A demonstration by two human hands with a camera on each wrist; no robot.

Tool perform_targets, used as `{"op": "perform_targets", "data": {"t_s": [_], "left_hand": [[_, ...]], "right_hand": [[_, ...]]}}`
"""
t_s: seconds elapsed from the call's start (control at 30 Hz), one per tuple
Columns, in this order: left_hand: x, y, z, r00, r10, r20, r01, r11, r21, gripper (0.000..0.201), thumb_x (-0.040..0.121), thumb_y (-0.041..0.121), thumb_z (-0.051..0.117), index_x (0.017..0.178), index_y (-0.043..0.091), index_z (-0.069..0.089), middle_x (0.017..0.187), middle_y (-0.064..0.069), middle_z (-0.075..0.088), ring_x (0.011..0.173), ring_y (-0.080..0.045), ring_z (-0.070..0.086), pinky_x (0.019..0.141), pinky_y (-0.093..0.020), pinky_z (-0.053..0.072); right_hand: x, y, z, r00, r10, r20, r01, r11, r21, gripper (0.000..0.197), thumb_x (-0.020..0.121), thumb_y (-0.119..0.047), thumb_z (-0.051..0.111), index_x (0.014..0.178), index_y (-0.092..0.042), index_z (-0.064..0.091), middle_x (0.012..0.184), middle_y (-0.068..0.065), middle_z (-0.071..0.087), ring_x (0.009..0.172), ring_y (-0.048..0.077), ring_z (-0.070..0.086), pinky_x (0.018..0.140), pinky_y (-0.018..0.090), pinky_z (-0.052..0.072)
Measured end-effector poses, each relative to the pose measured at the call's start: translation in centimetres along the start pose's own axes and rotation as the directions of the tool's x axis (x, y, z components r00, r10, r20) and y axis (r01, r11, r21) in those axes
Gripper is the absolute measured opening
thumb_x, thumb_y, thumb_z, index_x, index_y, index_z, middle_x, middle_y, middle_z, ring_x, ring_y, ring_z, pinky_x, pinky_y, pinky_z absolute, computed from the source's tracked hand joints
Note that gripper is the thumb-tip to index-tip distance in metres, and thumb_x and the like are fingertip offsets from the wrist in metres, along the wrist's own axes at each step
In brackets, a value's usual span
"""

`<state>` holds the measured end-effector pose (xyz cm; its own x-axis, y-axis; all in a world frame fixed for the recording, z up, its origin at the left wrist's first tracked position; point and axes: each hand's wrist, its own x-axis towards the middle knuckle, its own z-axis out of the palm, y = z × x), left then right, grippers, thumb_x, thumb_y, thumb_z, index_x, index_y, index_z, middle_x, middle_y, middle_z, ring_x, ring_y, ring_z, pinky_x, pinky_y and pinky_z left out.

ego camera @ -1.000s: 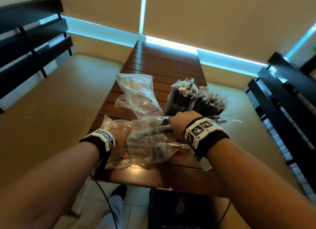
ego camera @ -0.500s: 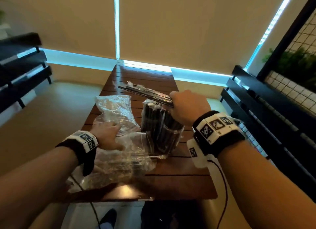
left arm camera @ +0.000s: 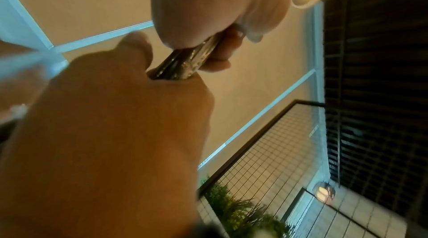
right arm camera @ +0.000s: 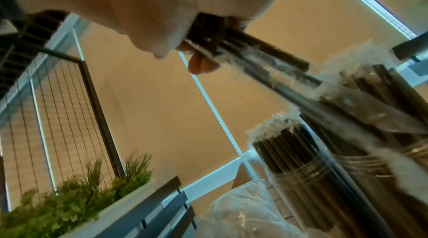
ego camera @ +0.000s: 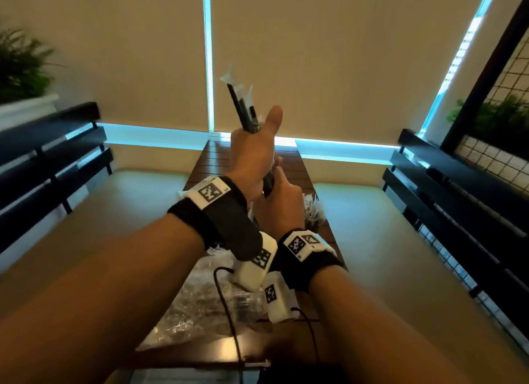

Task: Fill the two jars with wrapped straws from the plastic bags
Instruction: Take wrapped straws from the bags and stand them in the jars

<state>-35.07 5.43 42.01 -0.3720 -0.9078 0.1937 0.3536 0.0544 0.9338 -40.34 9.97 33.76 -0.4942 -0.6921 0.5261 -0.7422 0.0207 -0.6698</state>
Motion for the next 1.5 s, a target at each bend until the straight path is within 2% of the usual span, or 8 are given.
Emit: {"op": "perform_targets", "data": {"t_s": [0.23, 0.47, 0.63, 0.8, 1.17, 1.3, 1.4, 1.5], "left_hand": [[-0.6, 3.5, 0.5, 0.96, 0.275, 0.055, -0.27, 0.959, -0.084, 0.058, 0.091, 0.039, 0.068, 0.044, 0.025, 0.038, 0.039, 0.005, 0.03, 0.033, -0.014, 0.031, 0.047, -0.027, 0.034], [-1.0, 6.7, 1.5, 0.91, 0.398, 0.118, -0.389, 0.917, -0.093, 0.054, 0.093, 0.034, 0.068, 0.052, 0.023, 0.034, 0.04, 0.006, 0.029, 0.033, -0.013, 0.028, 0.045, -0.026, 0.034], [-1.6, 6.4, 1.9, 0.871, 0.466, 0.154, -0.462, 0.885, -0.066, 0.052, 0.092, 0.031, 0.068, 0.054, 0.02, 0.034, 0.039, 0.007, 0.031, 0.032, -0.014, 0.029, 0.045, -0.026, 0.037], [-2.0, 5.8, 1.9, 0.832, 0.524, 0.181, -0.52, 0.851, -0.074, 0.05, 0.089, 0.024, 0.072, 0.049, 0.022, 0.04, 0.04, 0.006, 0.035, 0.033, -0.013, 0.035, 0.05, -0.03, 0.042], [-1.2, 2.8, 1.6, 0.864, 0.48, 0.154, -0.486, 0.874, 0.002, 0.043, 0.085, 0.016, 0.076, 0.058, 0.01, 0.043, 0.043, 0.006, 0.039, 0.039, -0.013, 0.044, 0.056, -0.034, 0.052], [-1.9, 1.3, 1.8, 0.852, 0.444, 0.277, -0.486, 0.868, 0.104, 0.041, 0.086, 0.019, 0.076, 0.06, 0.006, 0.047, 0.045, 0.001, 0.048, 0.045, -0.016, 0.053, 0.059, -0.031, 0.053], [-2.0, -0.4, 1.6, 0.855, 0.406, 0.324, -0.477, 0.86, 0.181, 0.05, 0.084, 0.026, 0.077, 0.061, -0.003, 0.043, 0.053, -0.022, 0.046, 0.048, -0.024, 0.048, 0.054, -0.029, 0.047], [-1.2, -1.4, 0.5, 0.863, 0.356, 0.359, -0.471, 0.824, 0.315, 0.051, 0.084, 0.032, 0.076, 0.056, 0.005, 0.043, 0.05, -0.009, 0.038, 0.048, -0.021, 0.038, 0.053, -0.03, 0.039]], "right_hand": [[-0.2, 1.6, -2.8, 0.941, 0.034, 0.338, -0.118, 0.966, 0.229, 0.056, 0.071, -0.056, 0.081, 0.102, -0.018, 0.053, 0.085, 0.0, 0.064, 0.074, 0.013, 0.061, 0.067, 0.031, 0.052], [-0.4, 2.1, -4.7, 0.765, 0.341, 0.547, -0.644, 0.363, 0.674, 0.056, 0.093, -0.071, 0.031, 0.114, -0.025, 0.054, 0.115, 0.001, 0.06, 0.119, 0.027, 0.057, 0.109, 0.049, 0.037], [1.3, 1.4, -4.5, 0.636, 0.473, 0.61, -0.749, 0.187, 0.636, 0.082, 0.098, -0.068, 0.021, 0.133, -0.002, 0.054, 0.139, 0.032, 0.05, 0.131, 0.046, 0.047, 0.091, 0.04, 0.052], [1.9, 1.3, -4.8, 0.613, 0.471, 0.635, -0.73, 0.029, 0.683, 0.081, 0.1, -0.062, 0.03, 0.132, 0.01, 0.05, 0.113, 0.028, 0.064, 0.104, 0.036, 0.064, 0.093, 0.043, 0.053], [1.2, 2.1, -4.5, 0.629, 0.473, 0.617, -0.705, 0.013, 0.709, 0.08, 0.1, -0.064, 0.026, 0.113, 0.008, 0.056, 0.114, 0.027, 0.064, 0.115, 0.037, 0.061, 0.105, 0.044, 0.046], [1.4, 1.1, -4.7, 0.677, 0.323, 0.661, -0.71, 0.052, 0.702, 0.087, 0.095, -0.07, 0.031, 0.134, 0.006, 0.051, 0.126, 0.028, 0.062, 0.119, 0.038, 0.061, 0.111, 0.047, 0.041], [1.0, -0.6, -5.1, 0.712, 0.29, 0.64, -0.702, 0.309, 0.642, 0.063, 0.095, -0.071, 0.029, 0.126, -0.027, 0.061, 0.134, 0.013, 0.062, 0.123, 0.035, 0.059, 0.107, 0.049, 0.043], [1.7, -1.0, -6.3, 0.843, 0.354, 0.405, -0.531, 0.67, 0.519, 0.06, 0.093, -0.076, 0.018, 0.108, -0.041, 0.064, 0.119, -0.002, 0.066, 0.11, 0.017, 0.06, 0.101, 0.043, 0.043]]}}
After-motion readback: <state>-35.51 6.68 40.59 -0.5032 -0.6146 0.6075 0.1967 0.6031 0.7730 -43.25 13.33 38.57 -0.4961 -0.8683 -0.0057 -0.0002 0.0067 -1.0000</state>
